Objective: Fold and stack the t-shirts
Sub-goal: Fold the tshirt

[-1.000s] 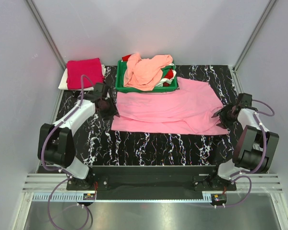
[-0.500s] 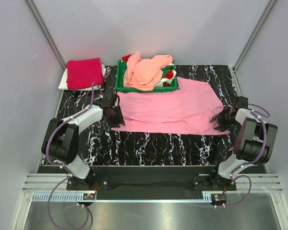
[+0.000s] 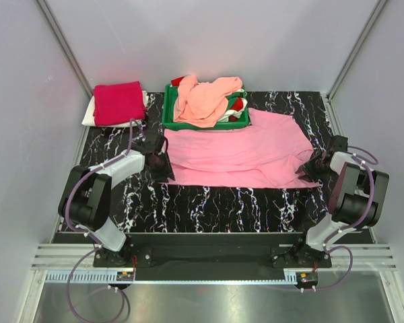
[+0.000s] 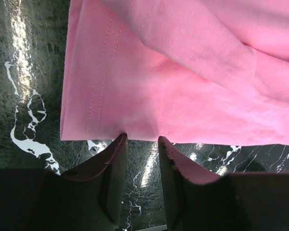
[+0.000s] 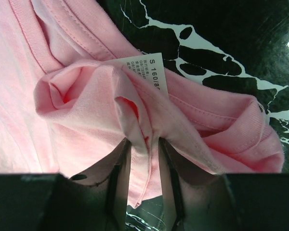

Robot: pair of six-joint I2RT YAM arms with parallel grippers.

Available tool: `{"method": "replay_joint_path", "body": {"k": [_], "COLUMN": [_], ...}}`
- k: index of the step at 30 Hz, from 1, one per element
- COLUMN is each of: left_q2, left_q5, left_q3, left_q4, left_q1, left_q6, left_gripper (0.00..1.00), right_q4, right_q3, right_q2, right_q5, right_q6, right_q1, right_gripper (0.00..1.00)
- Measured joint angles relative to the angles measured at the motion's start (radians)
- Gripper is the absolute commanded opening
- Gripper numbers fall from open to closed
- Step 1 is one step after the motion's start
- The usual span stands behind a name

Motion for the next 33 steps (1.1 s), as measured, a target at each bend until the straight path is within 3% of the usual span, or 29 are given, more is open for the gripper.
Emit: {"method": "replay_joint_path", "body": {"k": [6, 10, 12, 22, 29, 33], "left_q2": [0.0, 0.0, 0.0, 0.0, 0.0, 0.0], "left_q5": [0.0, 0.0, 0.0, 0.0, 0.005, 0.007], "left_q3": [0.0, -0.008, -0.015, -0.019, -0.019, -0.019], "left_q4": [0.0, 0.006, 0.006, 0.008, 0.007, 0.007], "left_q1": [-0.008, -0.011, -0.013, -0.021, -0.021, -0.021], "left_q6": [0.0, 0.0, -0.001, -0.008, -0.008, -0.008], "left_gripper": [0.35, 0.34, 0.33, 0.32, 0.31, 0.31], "right_q4": [0.0, 0.0, 0.0, -0.024, -0.083, -0.091], "right_q3": [0.0, 0.003, 0.004, 0.02, 0.14, 0.19], "right_q2": [0.0, 0.0, 0.0, -0.022, -0.034, -0.034], "right_q5": [-0.002, -0.003, -0.003, -0.032, -0.082, -0.102], "right_q6": [0.0, -0.001, -0.003, 0.0, 0.013, 0.019], "right_q1": [0.0, 0.0, 0.0, 0.0, 0.006, 0.014], "right_gripper": [0.24, 0.05, 0.01, 0.0, 0.0, 0.09]}}
